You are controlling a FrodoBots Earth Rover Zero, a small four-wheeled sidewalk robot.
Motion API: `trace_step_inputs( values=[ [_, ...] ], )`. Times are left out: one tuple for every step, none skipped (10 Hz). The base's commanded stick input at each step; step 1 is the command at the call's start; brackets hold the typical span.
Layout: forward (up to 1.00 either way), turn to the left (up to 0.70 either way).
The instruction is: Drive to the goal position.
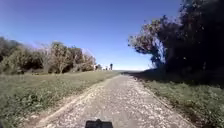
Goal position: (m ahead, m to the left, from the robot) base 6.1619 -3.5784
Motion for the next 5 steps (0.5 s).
trace_step_inputs(
  values=[
    [0.50, 0.00],
    [0.50, 0.00],
    [0.50, 0.00],
    [0.50, 0.00],
    [0.50, 0.00]
  ],
)
